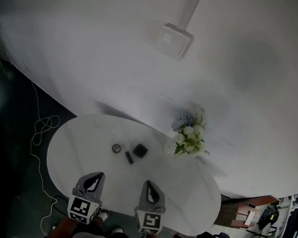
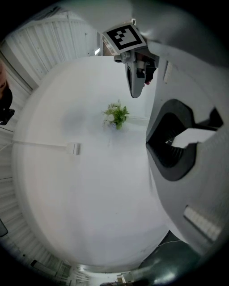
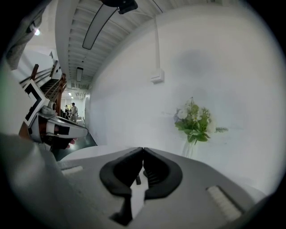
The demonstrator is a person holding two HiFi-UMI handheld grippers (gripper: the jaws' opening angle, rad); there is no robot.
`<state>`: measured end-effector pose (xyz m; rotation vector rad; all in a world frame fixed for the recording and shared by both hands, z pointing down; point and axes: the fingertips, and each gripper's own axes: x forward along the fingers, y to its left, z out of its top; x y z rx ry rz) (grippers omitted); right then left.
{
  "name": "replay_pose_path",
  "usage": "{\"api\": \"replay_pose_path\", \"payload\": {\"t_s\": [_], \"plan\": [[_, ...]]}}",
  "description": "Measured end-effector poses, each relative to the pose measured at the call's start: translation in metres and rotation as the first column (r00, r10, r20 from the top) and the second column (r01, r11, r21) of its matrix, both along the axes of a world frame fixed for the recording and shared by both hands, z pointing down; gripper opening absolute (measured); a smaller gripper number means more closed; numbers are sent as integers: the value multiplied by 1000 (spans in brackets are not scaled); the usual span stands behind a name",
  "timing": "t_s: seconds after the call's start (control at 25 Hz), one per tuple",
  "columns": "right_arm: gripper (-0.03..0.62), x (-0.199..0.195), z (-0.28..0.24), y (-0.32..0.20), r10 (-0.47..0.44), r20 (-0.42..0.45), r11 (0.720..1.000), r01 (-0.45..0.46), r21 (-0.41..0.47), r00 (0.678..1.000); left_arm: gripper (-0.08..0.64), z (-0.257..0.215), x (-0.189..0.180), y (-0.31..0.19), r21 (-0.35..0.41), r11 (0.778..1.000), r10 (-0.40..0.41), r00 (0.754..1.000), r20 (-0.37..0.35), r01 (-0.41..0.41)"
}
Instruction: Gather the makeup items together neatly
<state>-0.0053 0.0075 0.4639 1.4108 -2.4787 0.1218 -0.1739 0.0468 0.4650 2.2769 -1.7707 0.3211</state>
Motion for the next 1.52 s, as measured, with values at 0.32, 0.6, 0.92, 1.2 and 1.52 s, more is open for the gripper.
{"api": "replay_pose_path", "payload": {"t_s": [0.32,0.6,0.92,1.2,1.52], "plan": [[5,-29,51,-41,-26,-28,996,23,-84,999,11,54,-18,-32,-95,995,13,1000,-16,-15],[18,-49,95,-66,-74,-47,984,66,-164,996,11,81,-26,-50,-137,991,8,1000,-16,-10],[187,-81,153,-91,-163,-76,944,134,-301,984,11,100,-38,-58,-181,983,-21,1000,-17,18],[225,-94,202,-106,-212,-124,906,147,-396,970,11,121,-49,-61,-223,974,-44,999,-26,37],[225,-102,232,-111,-220,-146,885,134,-445,965,11,139,-59,-62,-256,966,-55,998,-30,45]]}}
